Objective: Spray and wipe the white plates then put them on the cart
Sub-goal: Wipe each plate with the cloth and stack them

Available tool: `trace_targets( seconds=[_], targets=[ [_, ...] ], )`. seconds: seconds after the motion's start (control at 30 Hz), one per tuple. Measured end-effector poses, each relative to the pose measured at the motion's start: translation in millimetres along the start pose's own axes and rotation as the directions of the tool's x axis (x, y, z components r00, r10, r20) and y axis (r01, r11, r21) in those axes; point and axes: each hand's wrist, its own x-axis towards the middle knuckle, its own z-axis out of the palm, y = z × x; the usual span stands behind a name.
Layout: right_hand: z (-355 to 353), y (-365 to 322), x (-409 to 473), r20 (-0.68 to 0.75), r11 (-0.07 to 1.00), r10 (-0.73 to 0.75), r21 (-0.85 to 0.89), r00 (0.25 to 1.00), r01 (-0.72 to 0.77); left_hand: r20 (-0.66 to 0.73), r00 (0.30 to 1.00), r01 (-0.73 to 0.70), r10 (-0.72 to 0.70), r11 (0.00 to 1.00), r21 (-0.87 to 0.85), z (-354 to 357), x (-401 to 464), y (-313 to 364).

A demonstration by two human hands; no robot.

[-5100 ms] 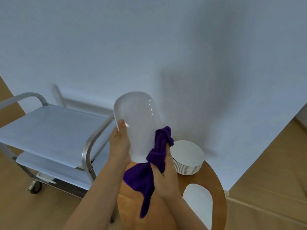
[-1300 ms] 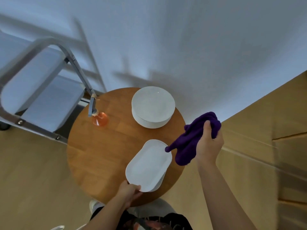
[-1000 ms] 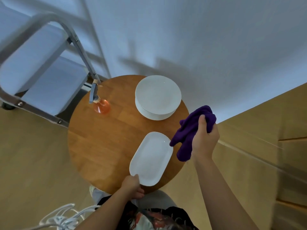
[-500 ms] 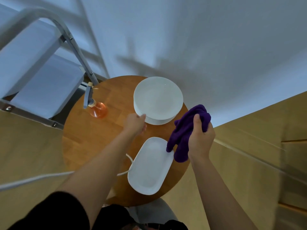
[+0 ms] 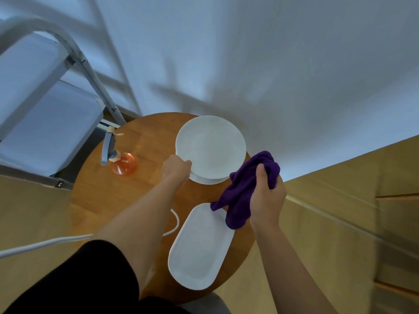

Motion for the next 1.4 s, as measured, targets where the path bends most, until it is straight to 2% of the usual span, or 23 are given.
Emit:
trace_targets(
  seconds=[0.17, 0.33, 0.43, 0.5, 0.63, 0.8, 0.87, 0.93, 1.03, 1.1, 1.13, 1.2, 1.27, 1.4],
  targets=[
    [-2.5, -7.1, -3.4, 0.001, 1.000, 0.012, 0.022, 1.000, -0.012, 0.032, 0.999, -0.015, 0.026, 0.950, -0.311, -7.2, -0.9, -3.0],
    [-9.7, -18.5, -11.7, 0.005, 1.000, 0.016, 0.007, 1.000, -0.016, 0.005, 1.000, -0.017, 0.022, 0.894, -0.447, -1.0, -12.0, 4.0],
    [-16.0, -34.4, -18.4, -0.002, 0.999, 0.007, 0.048, 1.000, -0.007, 0.034, 0.996, 0.081, -0.078, 0.753, -0.653, -4.7, -18.7, 8.3],
    [-20.3, -50.5, -23.9, -0.003, 0.996, 0.011, 0.090, 1.000, -0.011, 0.091, 0.992, 0.127, -0.088, 0.653, -0.747, -10.6, -24.3, 3.2],
    [-24.3, -97.4, -39.7, 0.037, 0.982, -0.019, 0.189, 0.999, 0.012, 0.201, 0.979, 0.165, 0.016, 0.504, -0.848, -29.3, -47.6, -6.3],
    [-14.7, -163.4, -71.0, 0.190, 0.925, -0.117, 0.377, 0.975, 0.038, 0.209, 0.965, 0.130, 0.160, 0.403, -0.906, -70.5, -85.9, -9.9],
    [-7.3, -179.1, -81.2, 0.200, 0.926, -0.143, 0.374, 0.969, 0.059, 0.202, 0.947, 0.105, 0.249, 0.356, -0.928, -90.6, -103.4, -12.7],
    [4.4, -182.4, -91.8, 0.199, 0.965, -0.138, 0.248, 0.970, 0.086, 0.194, 0.922, 0.093, 0.335, 0.295, -0.951, -109.8, -119.9, -18.5],
    [30.5, -163.4, -112.3, 0.268, 0.998, -0.002, -0.065, 0.963, 0.020, 0.202, 0.908, 0.107, 0.368, 0.263, -0.959, -137.5, -141.1, -32.4],
    [50.9, -142.0, -127.2, 0.266, 0.941, 0.058, -0.335, 0.962, 0.036, 0.206, 0.893, 0.112, 0.401, 0.246, -0.963, -152.9, -152.1, -43.5],
    [61.6, -130.5, -133.7, 0.256, 0.867, 0.048, -0.491, 0.966, 0.087, 0.202, 0.882, 0.102, 0.426, 0.247, -0.964, -160.1, -156.2, -48.8],
    [80.5, -111.8, -147.7, 0.211, 0.673, -0.051, -0.715, 0.976, 0.190, 0.185, 0.855, 0.062, 0.484, 0.259, -0.964, -174.4, -162.9, -59.0],
    [94.4, -101.1, -157.6, 0.159, 0.550, -0.214, -0.796, 0.964, 0.253, 0.160, 0.843, 0.007, 0.514, 0.287, -0.958, -186.9, -165.4, -67.5],
    [113.6, -94.6, -166.4, 0.137, 0.464, -0.410, -0.820, 0.902, 0.336, 0.115, 0.875, -0.075, 0.470, 0.367, -0.927, -201.8, -166.9, -80.5]
  ],
)
